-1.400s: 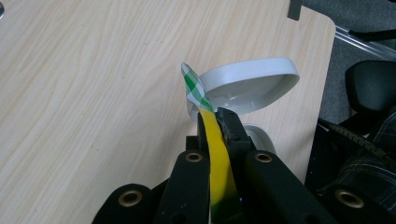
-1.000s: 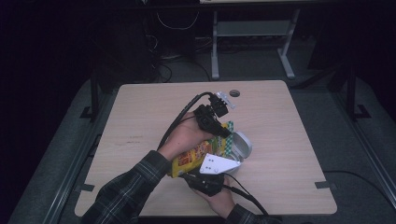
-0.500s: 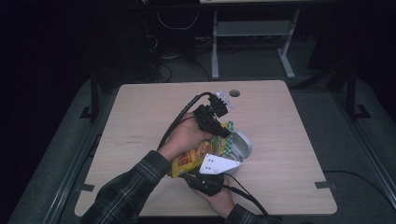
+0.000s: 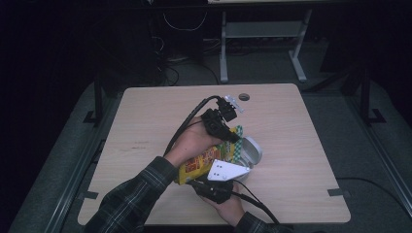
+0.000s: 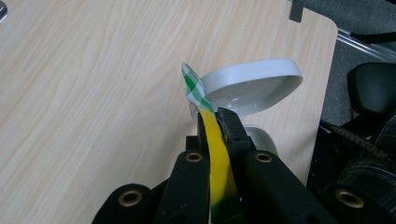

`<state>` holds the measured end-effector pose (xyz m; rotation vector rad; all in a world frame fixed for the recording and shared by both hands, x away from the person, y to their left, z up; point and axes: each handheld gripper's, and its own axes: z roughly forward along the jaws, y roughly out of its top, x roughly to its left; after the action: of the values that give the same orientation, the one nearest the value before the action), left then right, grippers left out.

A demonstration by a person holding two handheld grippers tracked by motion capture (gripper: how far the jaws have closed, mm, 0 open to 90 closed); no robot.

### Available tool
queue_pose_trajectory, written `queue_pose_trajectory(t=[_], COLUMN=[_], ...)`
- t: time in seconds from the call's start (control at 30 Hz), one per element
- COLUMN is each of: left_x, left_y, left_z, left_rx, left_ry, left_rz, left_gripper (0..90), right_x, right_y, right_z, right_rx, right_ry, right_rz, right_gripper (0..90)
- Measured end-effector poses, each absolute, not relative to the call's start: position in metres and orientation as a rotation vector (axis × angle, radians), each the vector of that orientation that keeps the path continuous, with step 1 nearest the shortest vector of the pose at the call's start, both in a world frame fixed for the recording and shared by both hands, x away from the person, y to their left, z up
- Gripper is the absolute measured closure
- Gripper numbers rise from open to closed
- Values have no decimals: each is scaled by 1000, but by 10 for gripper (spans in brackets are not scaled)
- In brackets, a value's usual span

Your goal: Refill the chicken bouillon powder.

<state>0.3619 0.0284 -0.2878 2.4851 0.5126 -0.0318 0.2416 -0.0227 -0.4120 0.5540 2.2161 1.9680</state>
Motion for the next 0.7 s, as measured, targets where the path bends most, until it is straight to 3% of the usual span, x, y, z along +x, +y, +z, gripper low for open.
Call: queue_pose_trajectory(t=[0.7], left_x=[363], left_y=[29], left_z=[-288], left_rx=[2482], left_ry=[512], left_rz=[-33], left_gripper=[897], right_x=[243], right_y=[-23], right_z=[-412], right_rx=[550], right_ry=[2218], right_rz=[1962], right_gripper=[900])
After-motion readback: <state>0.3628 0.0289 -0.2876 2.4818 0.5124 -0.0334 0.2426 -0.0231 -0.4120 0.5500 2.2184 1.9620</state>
